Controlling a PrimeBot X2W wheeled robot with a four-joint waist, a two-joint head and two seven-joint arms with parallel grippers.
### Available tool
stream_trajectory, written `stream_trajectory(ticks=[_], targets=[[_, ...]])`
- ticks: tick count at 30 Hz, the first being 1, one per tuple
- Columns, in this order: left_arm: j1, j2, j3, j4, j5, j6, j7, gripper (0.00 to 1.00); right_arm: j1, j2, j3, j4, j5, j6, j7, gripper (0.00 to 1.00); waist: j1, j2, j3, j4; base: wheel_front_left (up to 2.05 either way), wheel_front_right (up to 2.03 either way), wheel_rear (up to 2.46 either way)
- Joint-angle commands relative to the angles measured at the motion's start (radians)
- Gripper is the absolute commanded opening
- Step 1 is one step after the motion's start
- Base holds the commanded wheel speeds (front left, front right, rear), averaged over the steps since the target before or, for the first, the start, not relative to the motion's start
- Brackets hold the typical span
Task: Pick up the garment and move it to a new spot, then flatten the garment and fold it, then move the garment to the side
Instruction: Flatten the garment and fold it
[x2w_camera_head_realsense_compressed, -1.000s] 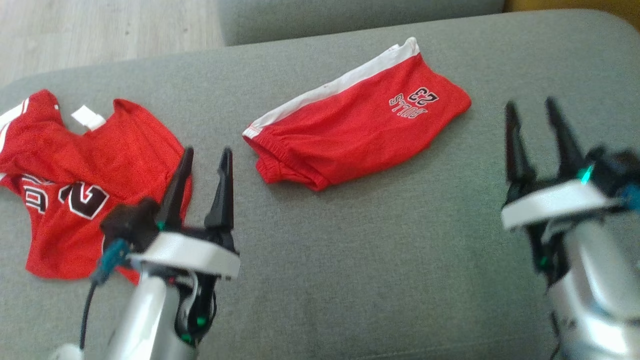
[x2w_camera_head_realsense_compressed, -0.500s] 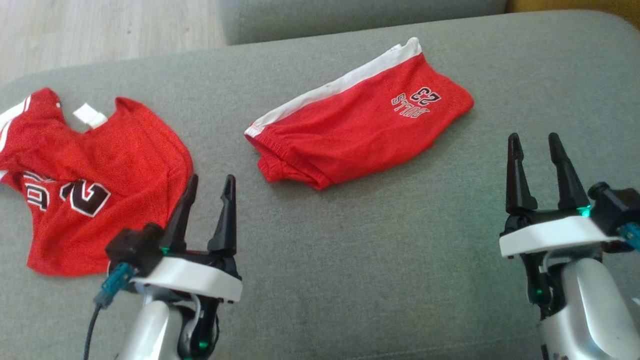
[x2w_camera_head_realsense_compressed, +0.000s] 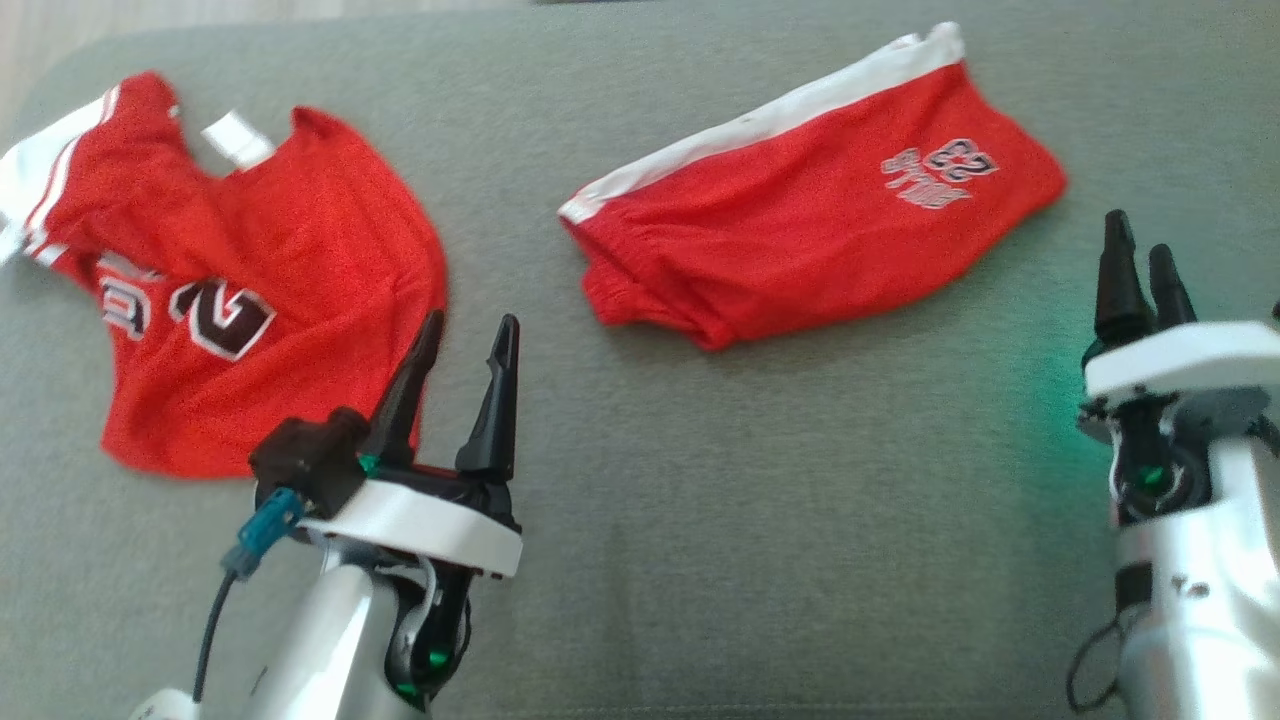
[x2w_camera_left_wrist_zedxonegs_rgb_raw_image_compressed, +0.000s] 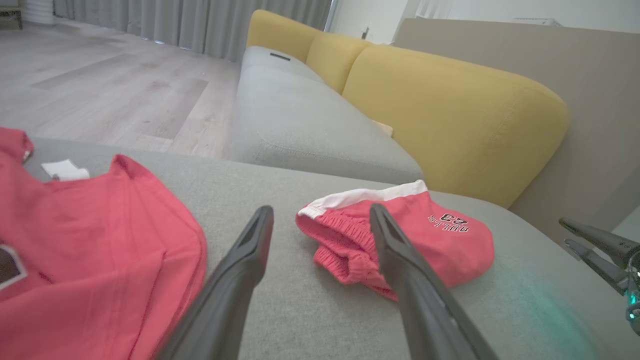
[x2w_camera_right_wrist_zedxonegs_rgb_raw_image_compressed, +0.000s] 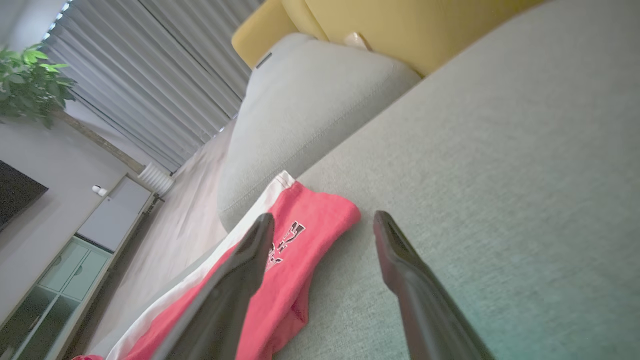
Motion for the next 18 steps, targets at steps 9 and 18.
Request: stream_trajectory(ticks=[9,18], targets=[[-0.067,0.002,0.006,-0.036,-0.022,0.012,-0.005,1.0,-0.209,0.001,-0.13,0.195,0.011,-0.001,0.136,1.0,0.0,0.0,0.063,0.106,0.0,0.0,0.0],[-0.095,0.002,-0.032,-0.047,-0.049,0.023,-0.005,1.0,-0.339,-0.001,-0.261,0.334,-0.105,-0.001,0.256,1.0,0.0,0.0,0.107,0.175,0.0,0.0,0.0]])
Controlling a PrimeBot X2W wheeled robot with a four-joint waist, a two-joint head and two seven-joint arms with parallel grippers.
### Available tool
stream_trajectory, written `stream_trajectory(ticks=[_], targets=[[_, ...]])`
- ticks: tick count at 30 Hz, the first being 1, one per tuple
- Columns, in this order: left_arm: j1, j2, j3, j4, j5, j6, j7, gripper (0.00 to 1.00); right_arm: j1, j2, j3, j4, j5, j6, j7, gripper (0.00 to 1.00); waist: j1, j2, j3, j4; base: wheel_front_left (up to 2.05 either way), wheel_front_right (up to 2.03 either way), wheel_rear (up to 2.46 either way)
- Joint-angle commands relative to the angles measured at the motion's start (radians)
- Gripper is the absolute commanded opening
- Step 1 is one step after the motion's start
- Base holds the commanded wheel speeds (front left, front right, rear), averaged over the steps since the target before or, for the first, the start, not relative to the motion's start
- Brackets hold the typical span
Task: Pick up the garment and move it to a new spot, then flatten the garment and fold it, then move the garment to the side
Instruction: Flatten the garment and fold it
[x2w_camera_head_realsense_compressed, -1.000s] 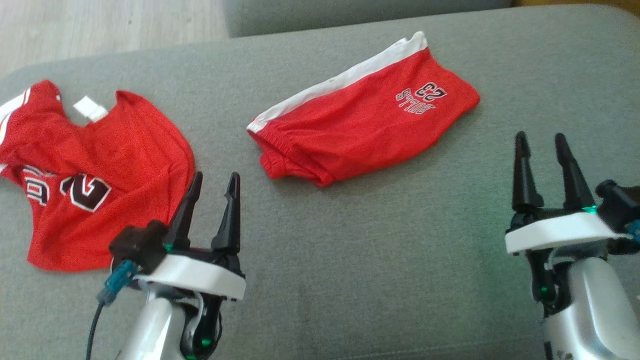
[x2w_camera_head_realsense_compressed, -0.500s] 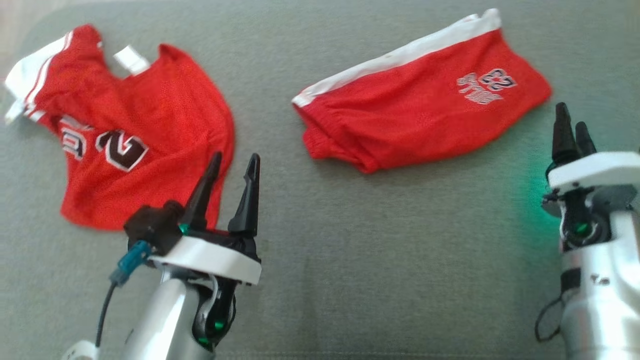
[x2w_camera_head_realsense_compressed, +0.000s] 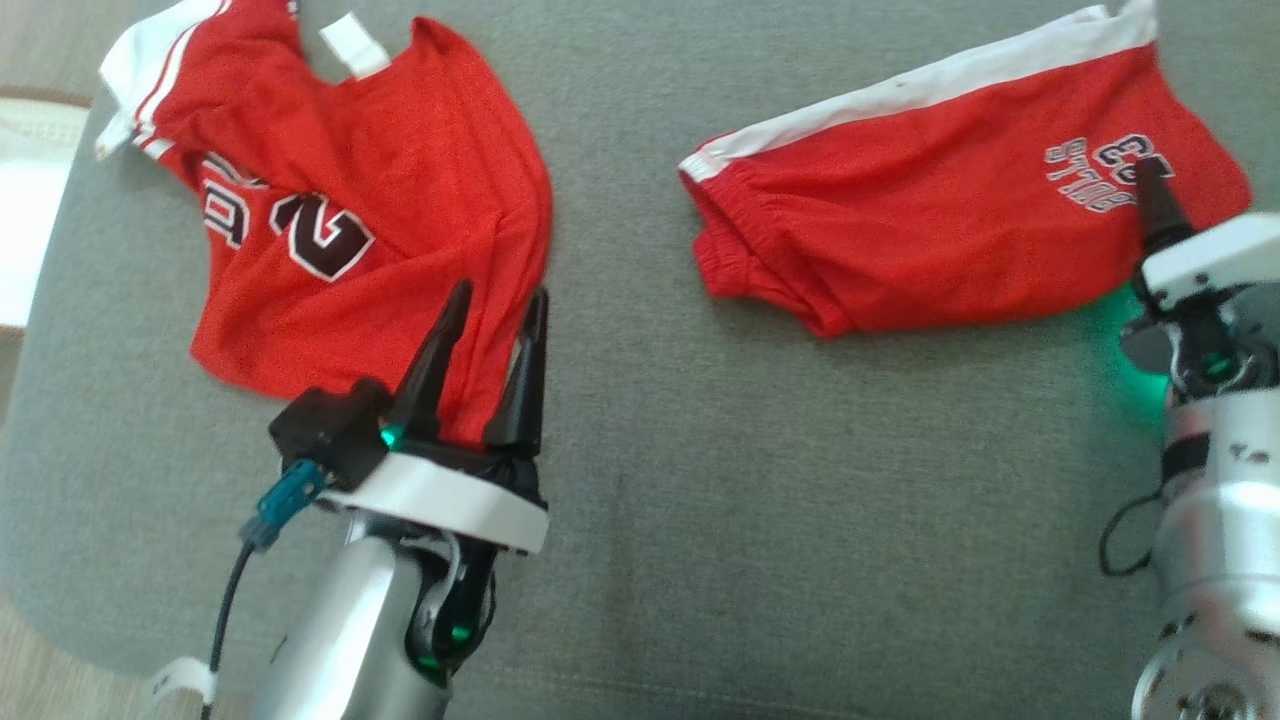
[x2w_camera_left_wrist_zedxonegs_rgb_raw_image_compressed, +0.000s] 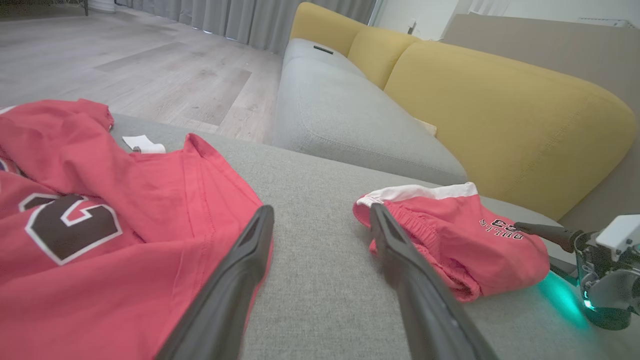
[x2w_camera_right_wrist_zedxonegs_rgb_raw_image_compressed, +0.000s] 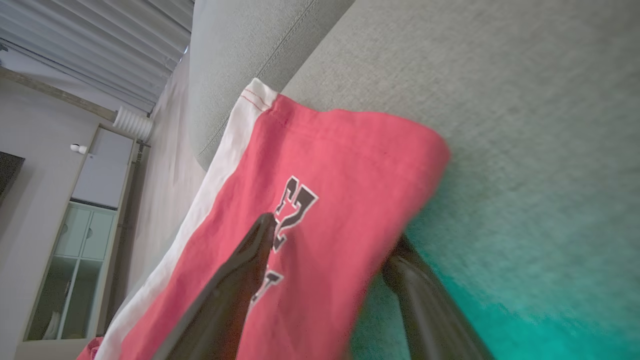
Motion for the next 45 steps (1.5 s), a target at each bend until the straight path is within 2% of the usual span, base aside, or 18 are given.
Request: stream_trajectory(ticks=[1,13,14,15,22,27,34,38,45], targets=[[-0.048,0.003,0.018,-0.042,-0.01,0.006,-0.005,1.0,-0.041,0.017,0.0,0.012,-0.019,-0.001,0.022,1.0,0.0,0.0,0.013,0.022,0.0,0.0,0.0],[-0.066,0.003,-0.004,-0.051,-0.042,0.02,-0.005,1.0,-0.157,-0.012,-0.105,0.111,-0.177,-0.001,0.049,1.0,0.0,0.0,0.051,0.069,0.0,0.0,0.0],[-0.067,0.003,-0.005,-0.051,-0.043,0.021,-0.005,1.0,-0.163,-0.015,-0.11,0.116,-0.188,-0.001,0.045,0.59,0.0,0.0,0.052,0.07,0.0,0.0,0.0],[-0.067,0.003,-0.005,-0.051,-0.044,0.022,-0.005,1.0,-0.169,-0.016,-0.113,0.118,-0.198,-0.001,0.037,0.0,0.0,0.0,0.054,0.069,0.0,0.0,0.0],[-0.069,0.003,-0.004,-0.045,-0.044,0.023,-0.005,1.0,-0.176,-0.011,-0.104,0.117,-0.217,-0.001,-0.017,0.0,0.0,0.0,0.047,0.054,0.0,0.0,0.0],[-0.067,0.003,0.003,-0.048,-0.069,0.019,-0.005,1.0,-0.156,-0.002,-0.091,0.095,-0.173,-0.001,-0.084,0.0,0.0,0.0,0.027,0.027,0.0,0.0,0.0],[-0.053,0.003,0.011,-0.041,-0.052,0.016,-0.005,1.0,-0.076,-0.003,-0.043,0.013,-0.146,-0.001,-0.194,0.0,0.0,0.0,-0.012,-0.023,0.0,0.0,0.0],[-0.031,0.003,0.021,-0.039,-0.046,0.018,-0.005,1.0,0.0,0.002,-0.073,-0.044,-0.152,-0.001,-0.245,0.0,0.0,0.0,-0.045,-0.059,0.0,0.0,0.0],[0.014,0.003,0.035,-0.028,-0.03,0.007,-0.005,1.0,0.143,0.018,-0.139,-0.156,-0.159,-0.001,-0.264,0.0,0.0,0.0,-0.101,-0.116,0.0,0.0,0.0]])
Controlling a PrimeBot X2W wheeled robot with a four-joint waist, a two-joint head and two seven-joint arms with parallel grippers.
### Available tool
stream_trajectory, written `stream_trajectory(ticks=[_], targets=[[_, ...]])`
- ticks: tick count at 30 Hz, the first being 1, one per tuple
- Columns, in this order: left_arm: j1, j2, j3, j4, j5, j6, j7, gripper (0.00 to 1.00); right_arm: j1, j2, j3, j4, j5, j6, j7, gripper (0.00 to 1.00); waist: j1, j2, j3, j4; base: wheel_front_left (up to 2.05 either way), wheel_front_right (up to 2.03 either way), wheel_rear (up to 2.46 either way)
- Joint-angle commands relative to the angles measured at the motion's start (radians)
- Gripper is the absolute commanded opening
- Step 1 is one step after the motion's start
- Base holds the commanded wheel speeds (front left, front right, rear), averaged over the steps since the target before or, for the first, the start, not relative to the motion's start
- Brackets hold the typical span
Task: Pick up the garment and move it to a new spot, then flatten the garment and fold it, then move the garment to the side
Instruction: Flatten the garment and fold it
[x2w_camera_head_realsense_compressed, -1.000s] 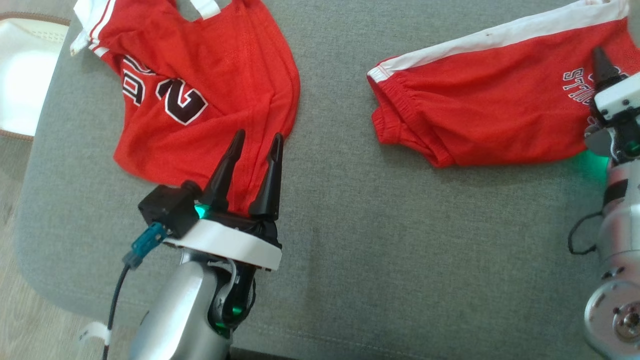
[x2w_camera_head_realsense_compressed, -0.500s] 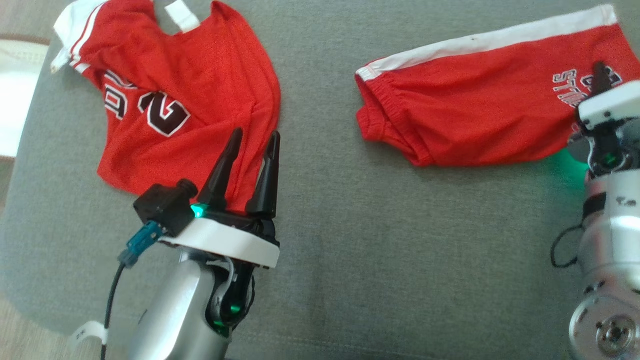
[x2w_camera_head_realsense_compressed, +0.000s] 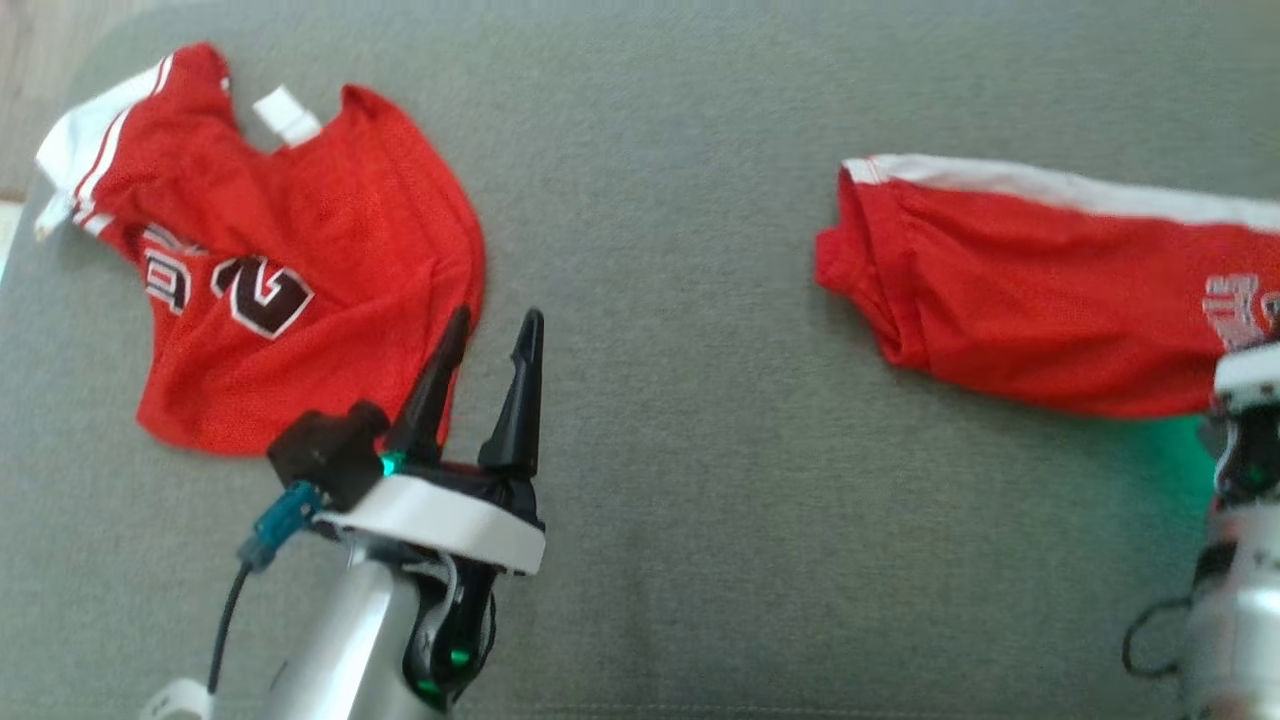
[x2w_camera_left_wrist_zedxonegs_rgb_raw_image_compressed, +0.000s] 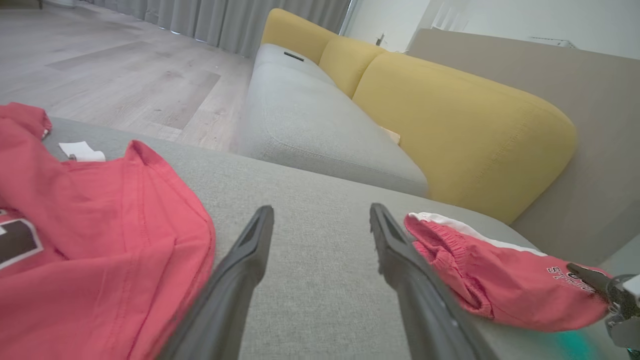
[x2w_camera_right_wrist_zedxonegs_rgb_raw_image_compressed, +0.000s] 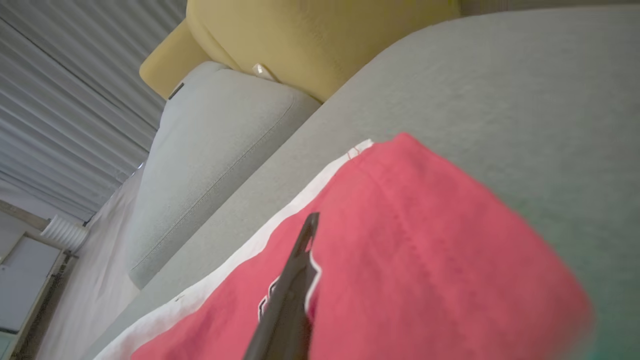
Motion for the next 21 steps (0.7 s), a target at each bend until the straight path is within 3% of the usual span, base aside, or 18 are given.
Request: stream_trajectory(ticks=[1,16,21], targets=[[-0.01,0.006,0.039,-0.03,0.008,-0.002,-0.005,1.0,-0.003,0.006,0.027,-0.034,0.012,-0.001,-0.004,0.0,0.0,0.0,-0.024,-0.022,0.0,0.0,0.0],[0.021,0.006,0.037,-0.015,0.028,-0.012,-0.005,1.0,-0.004,0.007,0.224,0.072,0.111,-0.001,-0.201,0.0,0.0,0.0,-0.07,-0.034,0.0,0.0,0.0],[0.032,0.006,0.044,-0.014,0.033,-0.01,-0.005,1.0,-0.032,0.007,0.384,0.085,0.148,-0.001,-0.252,0.0,0.0,0.0,-0.079,-0.024,0.0,0.0,0.0]])
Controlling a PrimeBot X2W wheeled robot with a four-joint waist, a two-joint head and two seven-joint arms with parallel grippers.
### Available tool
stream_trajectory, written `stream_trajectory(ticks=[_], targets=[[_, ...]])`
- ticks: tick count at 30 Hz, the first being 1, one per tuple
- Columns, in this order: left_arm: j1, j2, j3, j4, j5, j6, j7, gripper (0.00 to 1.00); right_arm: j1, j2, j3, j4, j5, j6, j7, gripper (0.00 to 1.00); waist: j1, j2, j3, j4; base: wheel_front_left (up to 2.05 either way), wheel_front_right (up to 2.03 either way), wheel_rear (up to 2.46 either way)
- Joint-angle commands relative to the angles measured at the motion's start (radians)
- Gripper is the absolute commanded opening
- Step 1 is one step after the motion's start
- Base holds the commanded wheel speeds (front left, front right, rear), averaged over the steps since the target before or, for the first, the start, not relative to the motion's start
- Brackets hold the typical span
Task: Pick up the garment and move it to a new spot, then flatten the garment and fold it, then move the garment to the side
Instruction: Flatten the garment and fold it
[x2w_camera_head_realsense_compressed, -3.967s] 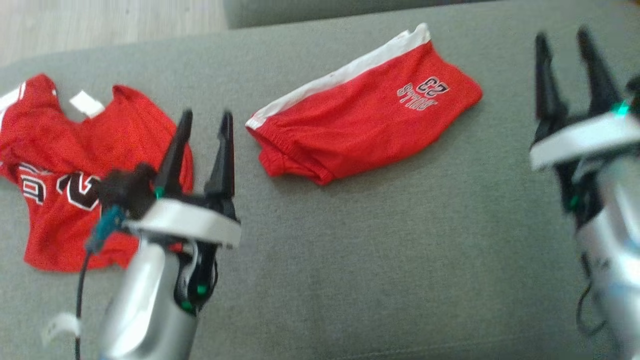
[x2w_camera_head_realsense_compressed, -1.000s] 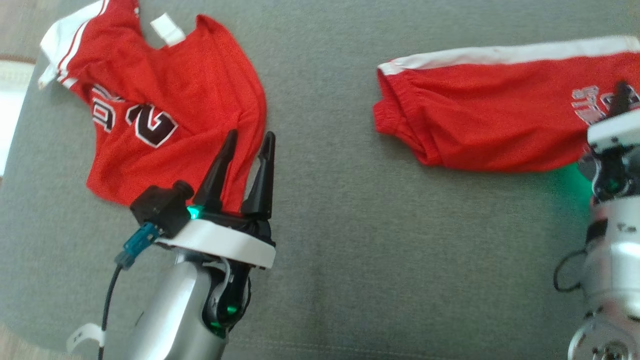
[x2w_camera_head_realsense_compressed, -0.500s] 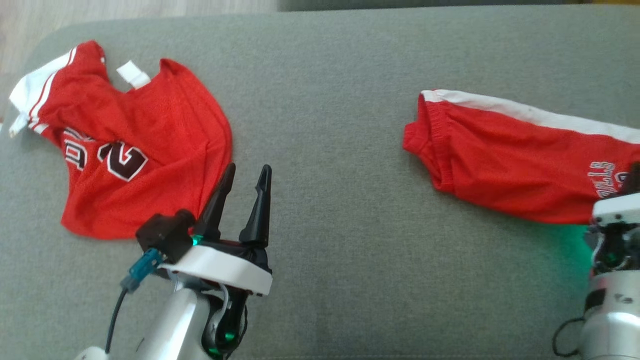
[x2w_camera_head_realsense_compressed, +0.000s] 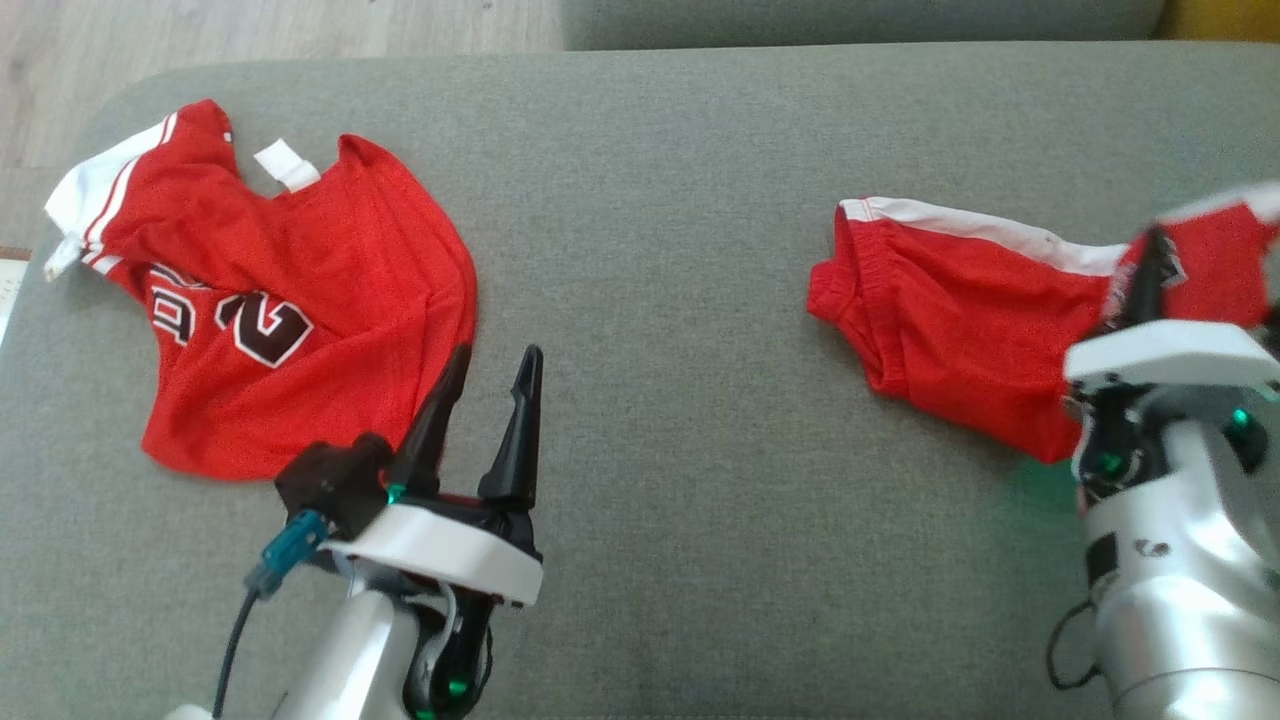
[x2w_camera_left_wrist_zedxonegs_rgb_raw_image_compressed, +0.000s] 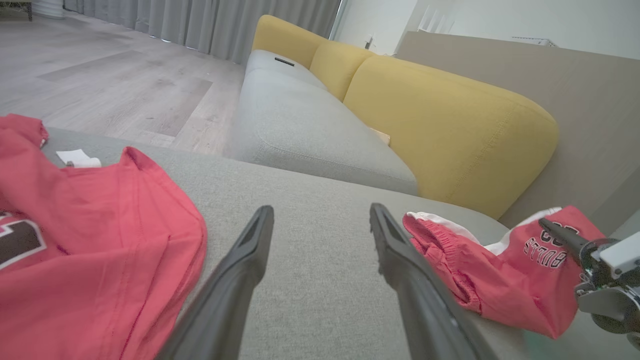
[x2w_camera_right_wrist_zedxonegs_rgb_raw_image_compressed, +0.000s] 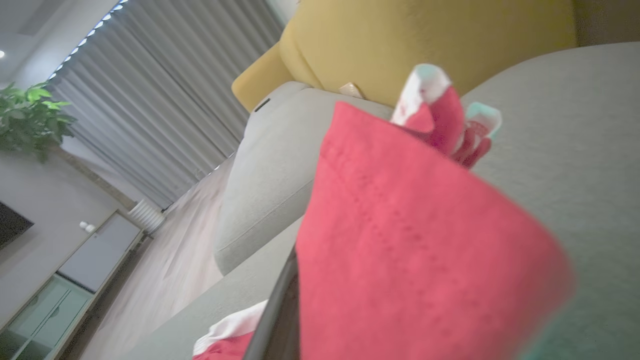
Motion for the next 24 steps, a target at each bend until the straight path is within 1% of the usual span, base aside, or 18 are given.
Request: stream_trajectory(ticks=[1,6,10,14,24], targets=[[-0.007,0.005,0.04,-0.025,0.011,-0.002,-0.005,1.0,-0.041,-0.002,0.058,-0.024,0.018,-0.001,-0.017,0.0,0.0,0.0,-0.002,0.003,0.0,0.0,0.0],[-0.002,0.005,0.041,-0.022,0.013,-0.003,-0.005,1.0,-0.043,-0.002,0.206,-0.015,0.082,-0.001,-0.042,0.0,0.0,0.0,-0.004,0.015,0.0,0.0,0.0],[-0.006,0.005,0.041,-0.024,0.013,-0.002,-0.005,1.0,-0.039,-0.001,0.29,-0.013,0.117,-0.001,-0.05,0.0,0.0,0.0,-0.002,0.026,0.0,0.0,0.0],[-0.009,0.005,0.04,-0.024,0.011,0.0,-0.005,1.0,-0.032,-0.001,0.348,-0.012,0.136,-0.001,-0.053,0.0,0.0,0.0,-0.003,0.036,0.0,0.0,0.0],[-0.006,0.005,0.033,-0.026,0.002,0.008,-0.005,1.0,-0.015,-0.001,0.435,-0.015,0.148,-0.001,-0.055,0.0,0.0,0.0,-0.007,0.05,0.0,0.0,0.0]])
